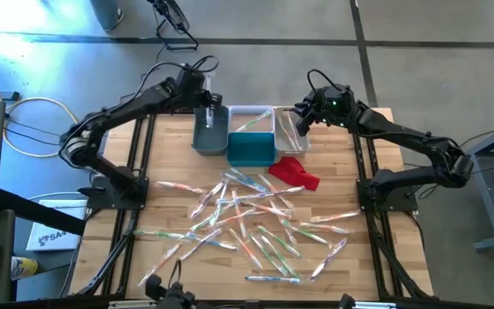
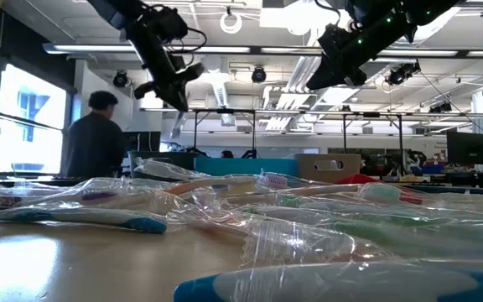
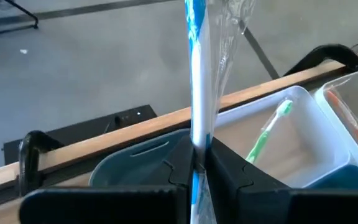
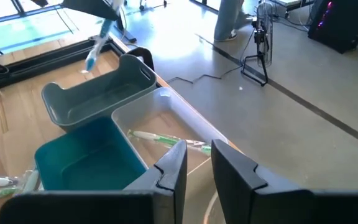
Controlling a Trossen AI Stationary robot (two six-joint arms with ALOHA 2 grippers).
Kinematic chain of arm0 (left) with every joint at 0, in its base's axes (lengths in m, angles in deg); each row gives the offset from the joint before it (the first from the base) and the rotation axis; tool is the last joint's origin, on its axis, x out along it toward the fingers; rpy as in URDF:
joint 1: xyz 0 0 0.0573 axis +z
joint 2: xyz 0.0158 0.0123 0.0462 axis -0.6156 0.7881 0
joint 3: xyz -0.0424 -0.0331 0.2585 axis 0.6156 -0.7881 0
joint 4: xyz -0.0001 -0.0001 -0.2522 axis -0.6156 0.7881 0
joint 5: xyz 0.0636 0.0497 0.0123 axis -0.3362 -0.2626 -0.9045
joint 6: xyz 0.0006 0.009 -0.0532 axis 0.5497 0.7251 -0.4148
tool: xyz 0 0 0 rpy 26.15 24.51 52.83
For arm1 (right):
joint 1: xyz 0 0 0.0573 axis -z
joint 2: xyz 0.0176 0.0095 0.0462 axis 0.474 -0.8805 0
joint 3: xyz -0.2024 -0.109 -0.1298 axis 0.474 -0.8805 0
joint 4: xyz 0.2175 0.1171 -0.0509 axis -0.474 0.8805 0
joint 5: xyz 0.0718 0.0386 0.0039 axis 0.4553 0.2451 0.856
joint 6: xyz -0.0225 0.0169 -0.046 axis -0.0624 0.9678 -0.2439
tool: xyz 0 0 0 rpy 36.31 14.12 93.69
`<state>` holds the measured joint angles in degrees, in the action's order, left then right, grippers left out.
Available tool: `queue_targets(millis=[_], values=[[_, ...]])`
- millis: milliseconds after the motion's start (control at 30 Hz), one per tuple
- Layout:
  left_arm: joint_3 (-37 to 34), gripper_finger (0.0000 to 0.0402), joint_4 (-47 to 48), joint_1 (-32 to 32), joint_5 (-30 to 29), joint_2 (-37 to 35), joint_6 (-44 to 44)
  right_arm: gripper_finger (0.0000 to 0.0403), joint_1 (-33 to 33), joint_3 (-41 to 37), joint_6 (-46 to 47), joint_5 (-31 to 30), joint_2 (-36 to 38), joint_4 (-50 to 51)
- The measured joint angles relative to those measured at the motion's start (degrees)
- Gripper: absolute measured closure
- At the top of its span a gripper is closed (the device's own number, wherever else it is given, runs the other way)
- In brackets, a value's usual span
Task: Pick & Place Toothbrushes
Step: Put the blue toothbrush into the gray bin
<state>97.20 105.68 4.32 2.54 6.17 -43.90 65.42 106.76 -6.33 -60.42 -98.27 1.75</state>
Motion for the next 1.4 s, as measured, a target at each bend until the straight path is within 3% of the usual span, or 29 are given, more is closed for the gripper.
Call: queue_targets(millis=[700,1400], values=[[0.0,0.0377,8.0,0.6,7.9,8.5,0.7,0.0336,0.0,0.0,-0.2,0.0,0.0,0.1],[-0.1,0.0377,12.0,-3.0,7.6,15.2,4.7,0.0336,0.0,0.0,-0.2,0.0,0.0,0.8]])
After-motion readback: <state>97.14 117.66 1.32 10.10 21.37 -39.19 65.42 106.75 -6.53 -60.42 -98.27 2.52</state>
